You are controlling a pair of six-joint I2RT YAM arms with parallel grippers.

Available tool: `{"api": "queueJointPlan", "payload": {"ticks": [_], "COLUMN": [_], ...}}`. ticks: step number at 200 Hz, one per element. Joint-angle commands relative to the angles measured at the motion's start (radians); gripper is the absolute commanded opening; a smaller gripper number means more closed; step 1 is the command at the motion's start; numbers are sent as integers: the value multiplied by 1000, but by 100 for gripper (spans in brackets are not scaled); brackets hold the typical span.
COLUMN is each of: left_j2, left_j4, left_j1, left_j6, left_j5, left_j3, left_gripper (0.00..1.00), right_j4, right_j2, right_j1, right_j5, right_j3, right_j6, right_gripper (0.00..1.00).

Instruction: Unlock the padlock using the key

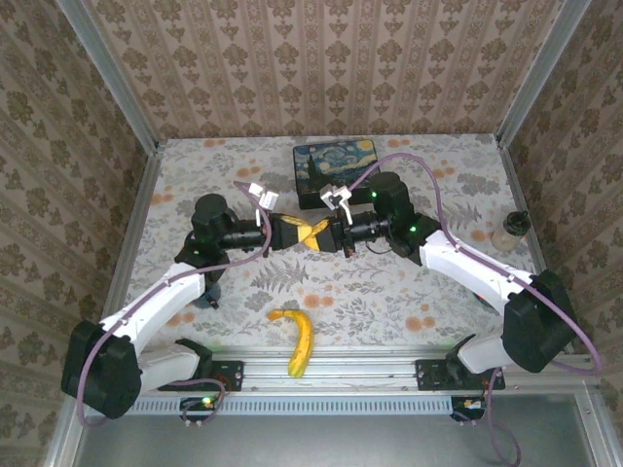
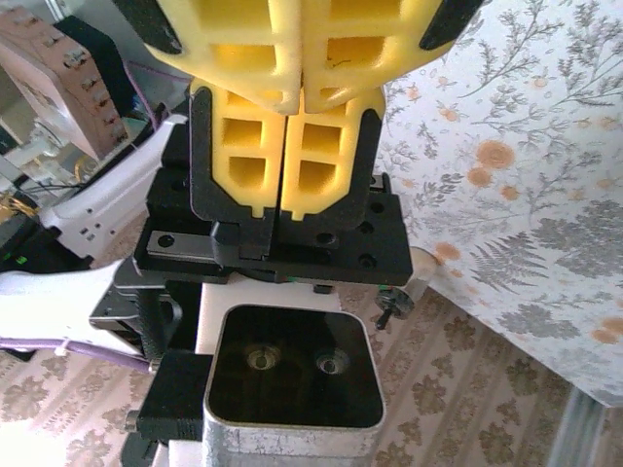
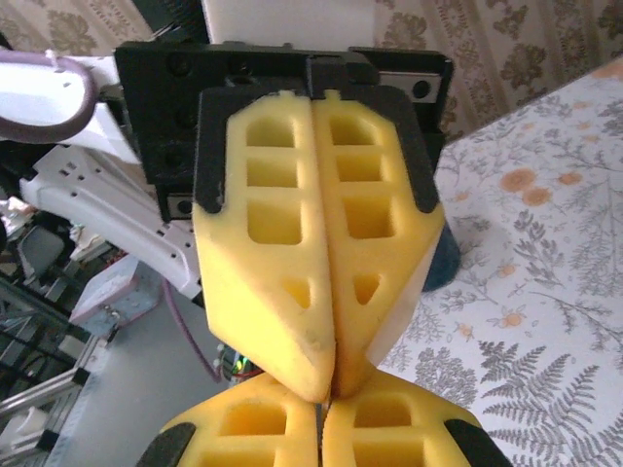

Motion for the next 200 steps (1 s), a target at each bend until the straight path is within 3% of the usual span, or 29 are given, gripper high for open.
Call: {"api": "queueJointPlan", "payload": {"ticks": [1,33,146,200], "left_j2": [-57,-95,-142,-139], "left_j4": [-50,-117,-112,-107], "left_j1": [-30,-26,-2,13], "left_j6": [63,97,64,41], "left_j5": [-68,-114,-166,-173], "left_j3": [21,37,19,18], "left_gripper": [0,0,0,0], "right_j4": [4,7,-14,-35], "right_j2": [19,11,-6,-21], "right_j1": [30,31,17,8], "right_j5": [82,142,226,280], "right_j3": [6,-7,-31,-32], "right_j6": [38,53,62,69], "right_gripper": [8,13,44,52]}}
